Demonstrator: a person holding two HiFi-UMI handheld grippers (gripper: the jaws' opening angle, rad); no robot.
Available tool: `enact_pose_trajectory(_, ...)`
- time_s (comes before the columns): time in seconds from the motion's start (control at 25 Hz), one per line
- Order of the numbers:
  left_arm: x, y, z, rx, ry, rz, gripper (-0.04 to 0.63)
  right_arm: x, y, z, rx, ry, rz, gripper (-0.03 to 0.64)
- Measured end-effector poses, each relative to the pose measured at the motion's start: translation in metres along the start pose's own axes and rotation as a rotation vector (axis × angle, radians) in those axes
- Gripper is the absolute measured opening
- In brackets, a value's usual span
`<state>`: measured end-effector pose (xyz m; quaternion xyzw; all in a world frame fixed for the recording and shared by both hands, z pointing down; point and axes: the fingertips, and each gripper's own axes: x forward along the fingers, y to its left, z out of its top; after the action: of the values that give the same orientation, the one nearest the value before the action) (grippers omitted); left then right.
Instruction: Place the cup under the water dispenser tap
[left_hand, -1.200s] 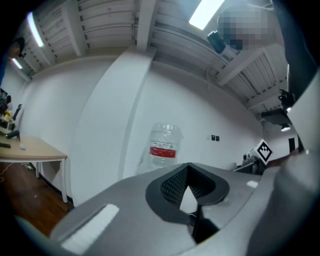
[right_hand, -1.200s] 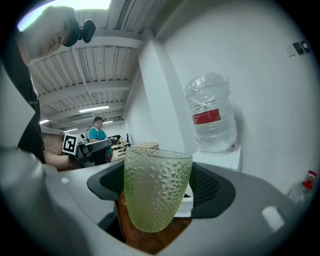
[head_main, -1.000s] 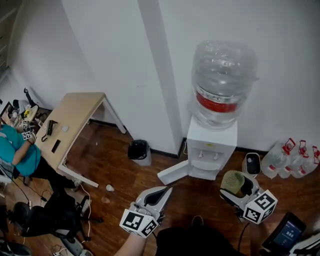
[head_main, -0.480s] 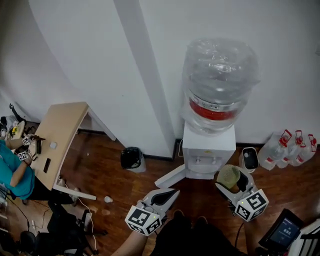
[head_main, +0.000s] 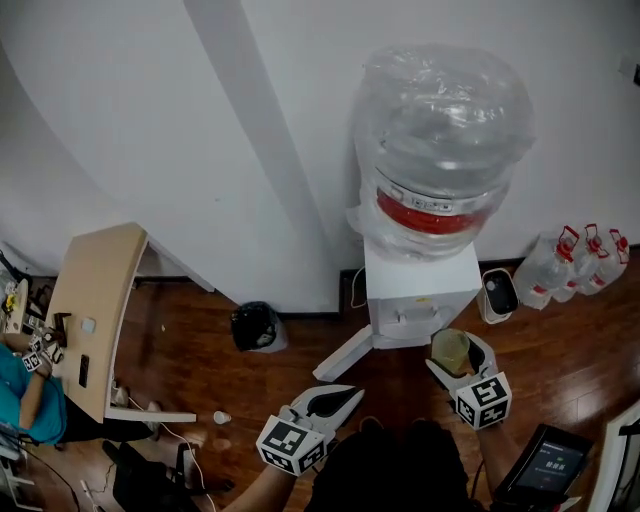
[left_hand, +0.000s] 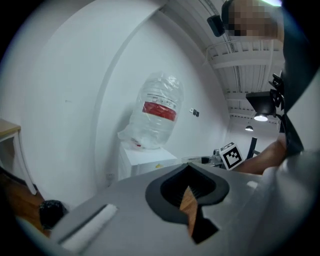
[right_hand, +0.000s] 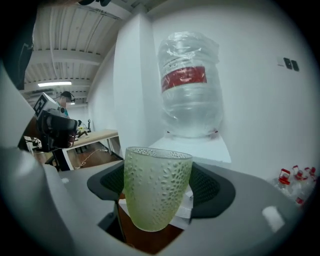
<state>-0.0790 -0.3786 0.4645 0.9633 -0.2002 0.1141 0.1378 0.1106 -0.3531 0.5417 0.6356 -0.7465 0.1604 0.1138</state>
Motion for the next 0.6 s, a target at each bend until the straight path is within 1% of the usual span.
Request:
enact_pose_trajectory(0.12,0.010,0.014,-0.022,-0.034,0.060,-0.014,0.003,0.023,0.000,-0.026,0.023,-0.004,-0.008,0.383)
enact_pose_trajectory(0.24,0.022,0.026,-0.045,-0.066,0.106,-0.006,0.003,0.048,0.002,-0.058,0.020,-0.011,-0.017,0.383)
enact_pose_trajectory(0.32,0.037,0.025,-0.062,-0.064,0.157,-0.027,0.003,0.065,-0.004,-0.087,0.038,0.002,-0.026,0.383)
enact_pose_trajectory(0.48,0.070,0.021,-0.096,-0.032,0.263,-0.079,0.003,0.101,-0.028,-0.143,0.058,0.039,-0.050,0.382)
enact_pose_trajectory(0.6,0.093,0.030,-0.130,-0.052,0.325,-0.082,0.003,0.127,-0.052,-0.179,0.087,0.048,-0.099,0.382)
